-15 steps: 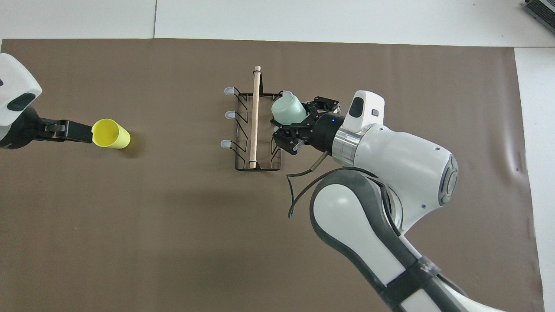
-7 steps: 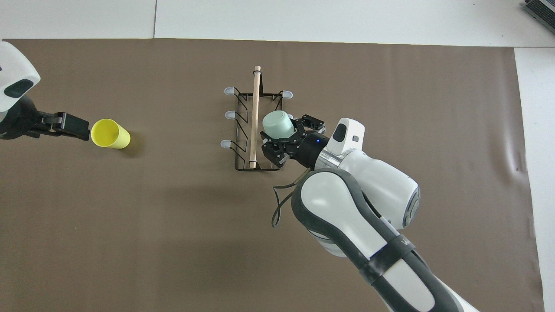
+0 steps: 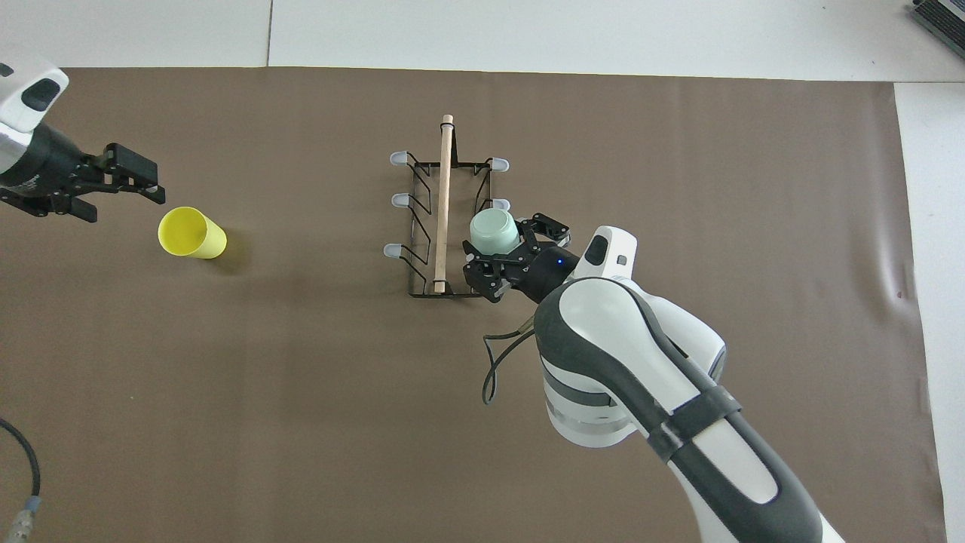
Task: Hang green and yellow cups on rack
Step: 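Hang the green cup on a rack peg while the left gripper opens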
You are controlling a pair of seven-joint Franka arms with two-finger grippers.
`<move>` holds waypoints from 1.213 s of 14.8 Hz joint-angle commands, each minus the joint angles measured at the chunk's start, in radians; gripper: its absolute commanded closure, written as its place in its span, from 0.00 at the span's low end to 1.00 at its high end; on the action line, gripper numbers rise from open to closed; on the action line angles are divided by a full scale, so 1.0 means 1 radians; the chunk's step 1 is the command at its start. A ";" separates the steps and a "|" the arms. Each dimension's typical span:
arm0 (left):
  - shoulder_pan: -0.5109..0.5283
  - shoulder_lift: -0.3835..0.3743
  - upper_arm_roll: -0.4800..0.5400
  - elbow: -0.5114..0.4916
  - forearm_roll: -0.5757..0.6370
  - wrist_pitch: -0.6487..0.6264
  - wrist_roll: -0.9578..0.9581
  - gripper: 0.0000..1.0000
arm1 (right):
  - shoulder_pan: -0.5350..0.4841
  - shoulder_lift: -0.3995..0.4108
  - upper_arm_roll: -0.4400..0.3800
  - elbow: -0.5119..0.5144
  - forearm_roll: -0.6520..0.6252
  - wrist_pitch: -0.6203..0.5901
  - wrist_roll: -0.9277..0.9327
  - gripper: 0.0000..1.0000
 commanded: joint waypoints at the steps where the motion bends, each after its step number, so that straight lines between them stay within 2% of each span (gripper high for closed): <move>1: 0.080 0.051 0.056 -0.038 -0.204 0.026 -0.073 0.00 | -0.003 0.009 0.004 -0.020 0.126 0.005 -0.148 1.00; 3: 0.132 0.026 0.084 -0.187 -0.308 0.087 -0.087 0.00 | -0.005 0.017 0.004 -0.022 0.199 0.003 -0.223 1.00; 5: 0.171 0.025 0.140 -0.308 -0.489 0.164 -0.134 0.00 | -0.006 0.021 0.004 -0.023 0.218 0.002 -0.259 1.00; 9: 0.219 0.022 0.142 -0.467 -0.762 0.256 -0.526 0.00 | -0.005 0.023 0.006 -0.023 0.227 0.005 -0.259 1.00; 11: 0.219 0.011 0.141 -0.514 -0.836 0.290 -0.665 0.00 | -0.005 0.024 0.004 -0.019 0.235 0.005 -0.259 1.00; 12: 0.222 0.009 0.141 -0.528 -0.865 0.303 -0.709 0.00 | -0.005 0.024 0.004 -0.019 0.236 0.006 -0.259 0.93; 13: 0.238 0.005 0.136 -0.559 -0.905 0.310 -0.714 0.00 | -0.005 0.026 0.004 -0.019 0.235 0.008 -0.257 0.49; 14: 0.249 -0.004 0.133 -0.592 -0.959 0.310 -0.708 0.00 | -0.005 0.026 0.004 -0.017 0.236 0.006 -0.257 0.00; 18: 0.359 0.006 0.063 -0.631 -1.039 0.278 -0.678 0.00 | 0.006 0.041 0.006 0.070 0.232 0.014 -0.225 0.00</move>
